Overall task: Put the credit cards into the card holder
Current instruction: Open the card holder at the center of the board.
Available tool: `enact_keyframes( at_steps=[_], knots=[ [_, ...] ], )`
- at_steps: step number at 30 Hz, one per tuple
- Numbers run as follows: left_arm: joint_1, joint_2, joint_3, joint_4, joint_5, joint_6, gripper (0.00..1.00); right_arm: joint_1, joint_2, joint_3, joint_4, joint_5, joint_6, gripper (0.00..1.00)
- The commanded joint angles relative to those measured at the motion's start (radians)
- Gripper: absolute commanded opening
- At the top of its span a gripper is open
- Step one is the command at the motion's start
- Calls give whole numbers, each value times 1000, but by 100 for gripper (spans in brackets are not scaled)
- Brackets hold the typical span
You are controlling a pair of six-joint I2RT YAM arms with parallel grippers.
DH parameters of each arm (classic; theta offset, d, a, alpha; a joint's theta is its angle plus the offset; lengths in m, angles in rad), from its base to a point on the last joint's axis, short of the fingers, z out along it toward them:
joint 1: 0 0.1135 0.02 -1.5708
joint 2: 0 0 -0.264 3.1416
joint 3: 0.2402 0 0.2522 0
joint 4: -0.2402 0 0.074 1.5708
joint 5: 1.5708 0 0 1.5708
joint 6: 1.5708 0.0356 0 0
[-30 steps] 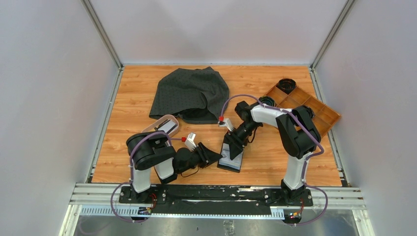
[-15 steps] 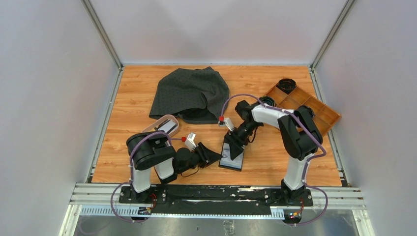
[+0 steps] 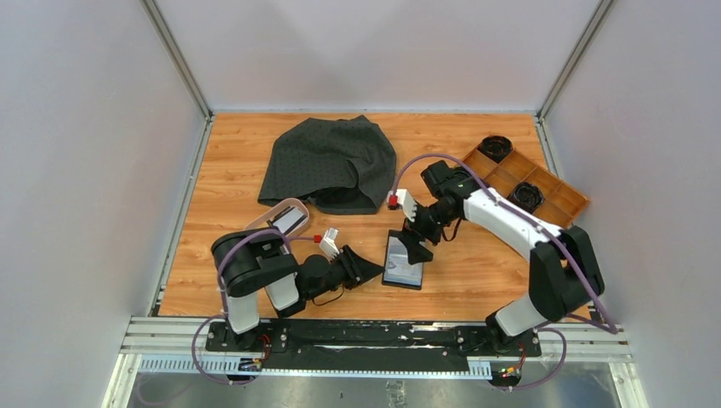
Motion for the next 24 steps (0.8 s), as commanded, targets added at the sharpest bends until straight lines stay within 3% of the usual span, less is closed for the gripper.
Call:
enact_keyframes(
  at_steps=[1, 6, 9, 11, 13, 15, 18, 24],
  knots=[
    [-8, -122, -6, -98, -23, 89, 37, -8, -139, -33, 39, 34, -71, 100],
    [-8, -348, 44, -433, -32, 217, 39, -10, -338, -58, 113, -50, -98, 100],
    [-7, -497, 81, -659, -63, 322, 41, -11, -304, -50, 96, -171, -90, 100],
    [-7, -613, 105, -832, -111, 407, 42, -11, -232, -2, -76, -320, -216, 96],
    [-8, -744, 129, -1033, -177, 491, 43, -5, -165, 29, -217, -449, -354, 82],
    [-7, -875, 147, -1176, -249, 570, 45, 29, -158, -2, -226, -444, -444, 74],
    [-8, -1053, 159, -1341, -328, 663, 49, 116, -240, -135, -15, -260, -375, 74],
    [-5, -1352, 95, -1453, -418, 719, 99, 163, -255, -211, 112, -51, -326, 72]
  ],
)
